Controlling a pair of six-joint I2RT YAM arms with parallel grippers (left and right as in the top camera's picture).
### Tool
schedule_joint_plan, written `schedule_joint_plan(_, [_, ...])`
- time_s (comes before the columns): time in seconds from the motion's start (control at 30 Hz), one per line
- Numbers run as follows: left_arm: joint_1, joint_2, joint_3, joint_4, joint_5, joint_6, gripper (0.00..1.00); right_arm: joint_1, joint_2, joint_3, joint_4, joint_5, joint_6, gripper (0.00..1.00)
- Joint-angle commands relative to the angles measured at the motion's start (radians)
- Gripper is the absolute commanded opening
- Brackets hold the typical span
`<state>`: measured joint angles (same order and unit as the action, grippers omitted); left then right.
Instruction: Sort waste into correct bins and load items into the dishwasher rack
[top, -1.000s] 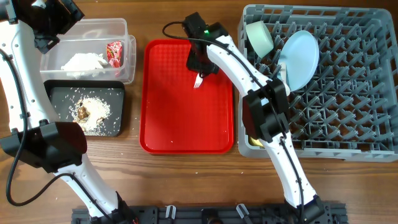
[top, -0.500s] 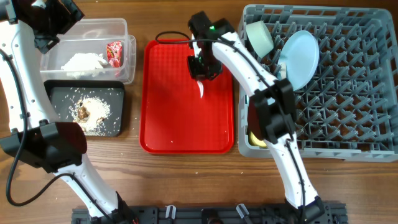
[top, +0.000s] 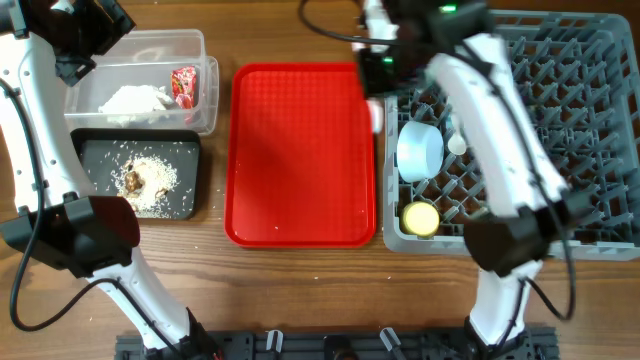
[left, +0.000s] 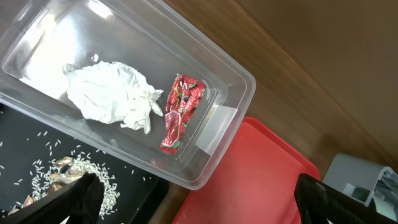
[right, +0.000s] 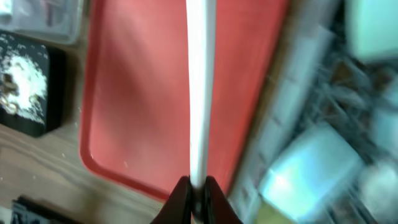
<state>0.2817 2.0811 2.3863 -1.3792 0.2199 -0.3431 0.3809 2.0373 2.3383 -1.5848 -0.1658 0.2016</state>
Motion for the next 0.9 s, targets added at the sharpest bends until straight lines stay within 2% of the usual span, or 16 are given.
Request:
schedule_joint_plan(0.0, [-0.002, -0.019, 0.007, 0.003, -0.013, -0.009, 1.0, -0.04, -0.137, -0.03, -0.024, 0.064, -0.024, 0.04])
schedule_joint_plan(0.2, [-0.002, -0.019, 0.008, 0.003, -0.012, -0.009, 1.0, -0.054, -0.307, -0.184, -0.024, 0.118, 0.013, 0.04])
schedule_joint_plan(0.4, [-0.002, -0.019, 0.008, 0.003, -0.012, -0.009, 1.0, -0.076, -0.489, -0.59, -0.023, 0.33, 0.21, 0.04])
schedule_joint_plan(0.67, [-0.002, -0.019, 0.008, 0.003, -0.012, -0.009, 1.0, -0.108, -0.529, -0.958, 0.106, 0.369, 0.247, 0.04])
schedule_joint_plan(0.87, [-0.002, -0.019, 0.007, 0.003, -0.012, -0.009, 1.0, -0.171, -0.529, -1.109, 0.271, 0.379, 0.196, 0.05])
